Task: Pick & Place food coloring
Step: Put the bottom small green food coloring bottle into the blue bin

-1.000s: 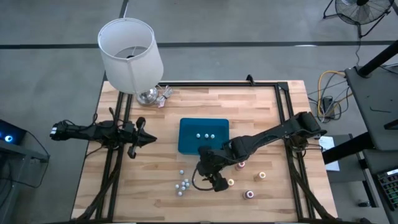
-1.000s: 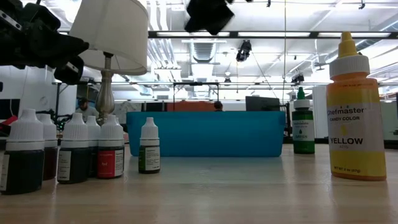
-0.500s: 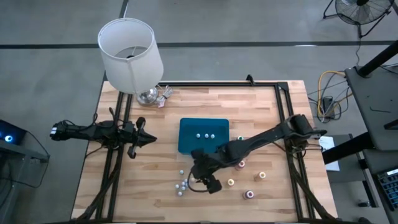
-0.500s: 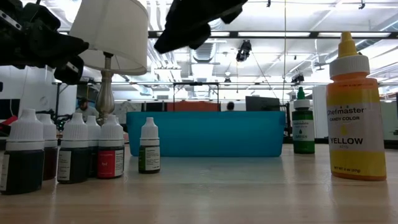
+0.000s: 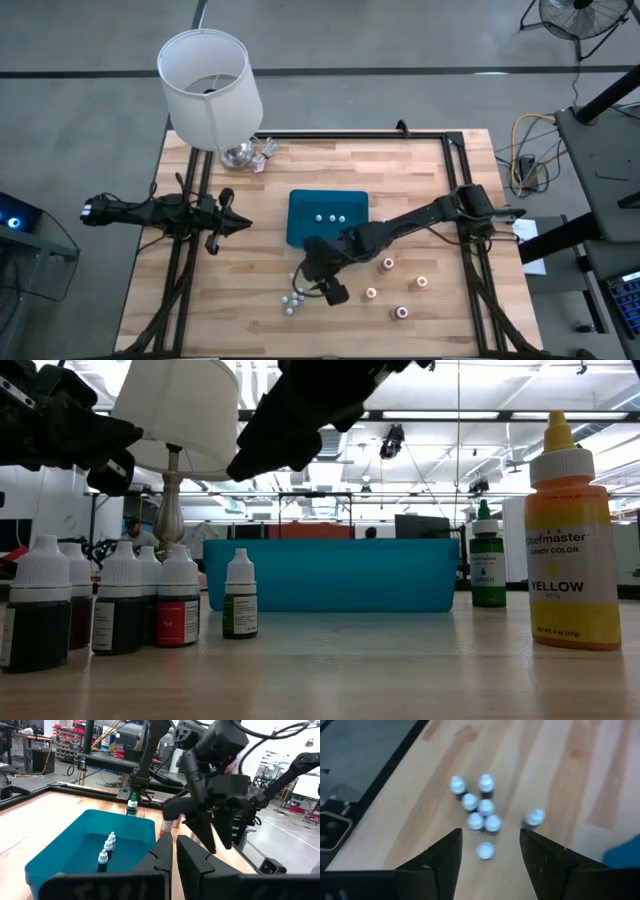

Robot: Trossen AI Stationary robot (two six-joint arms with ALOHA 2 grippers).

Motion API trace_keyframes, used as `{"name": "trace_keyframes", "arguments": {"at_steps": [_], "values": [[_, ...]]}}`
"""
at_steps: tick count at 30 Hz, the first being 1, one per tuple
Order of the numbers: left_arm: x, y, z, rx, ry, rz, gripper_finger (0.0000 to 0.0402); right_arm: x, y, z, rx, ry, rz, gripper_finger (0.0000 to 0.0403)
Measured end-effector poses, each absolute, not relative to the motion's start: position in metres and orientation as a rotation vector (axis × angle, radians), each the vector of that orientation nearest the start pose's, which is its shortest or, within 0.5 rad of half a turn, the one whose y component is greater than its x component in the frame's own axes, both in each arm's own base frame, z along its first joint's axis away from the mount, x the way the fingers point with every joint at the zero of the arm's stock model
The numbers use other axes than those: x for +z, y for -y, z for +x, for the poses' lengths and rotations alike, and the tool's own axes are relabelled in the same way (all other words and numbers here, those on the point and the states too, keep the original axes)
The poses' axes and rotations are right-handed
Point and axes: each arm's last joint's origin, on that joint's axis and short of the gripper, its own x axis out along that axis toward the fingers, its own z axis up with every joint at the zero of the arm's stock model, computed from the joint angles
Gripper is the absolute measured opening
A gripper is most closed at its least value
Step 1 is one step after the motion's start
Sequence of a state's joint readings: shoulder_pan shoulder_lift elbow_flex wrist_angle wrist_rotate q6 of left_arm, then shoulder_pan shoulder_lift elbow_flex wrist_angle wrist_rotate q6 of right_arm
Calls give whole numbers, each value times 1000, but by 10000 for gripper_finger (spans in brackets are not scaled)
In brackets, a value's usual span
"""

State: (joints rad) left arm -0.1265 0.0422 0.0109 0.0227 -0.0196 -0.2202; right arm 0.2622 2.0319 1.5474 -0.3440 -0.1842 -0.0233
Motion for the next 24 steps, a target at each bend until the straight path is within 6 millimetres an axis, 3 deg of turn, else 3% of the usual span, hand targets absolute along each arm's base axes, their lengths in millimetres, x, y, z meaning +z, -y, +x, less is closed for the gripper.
{"name": "trace_keyframes", "arguments": {"at_steps": [10,24], "values": [[166,12,99,-105,-20,-219,0,176,-116,438,406,-912,-34,192],[166,12,99,-105,-21,-219,0,169,-133,436,462,-909,-74,192]]}}
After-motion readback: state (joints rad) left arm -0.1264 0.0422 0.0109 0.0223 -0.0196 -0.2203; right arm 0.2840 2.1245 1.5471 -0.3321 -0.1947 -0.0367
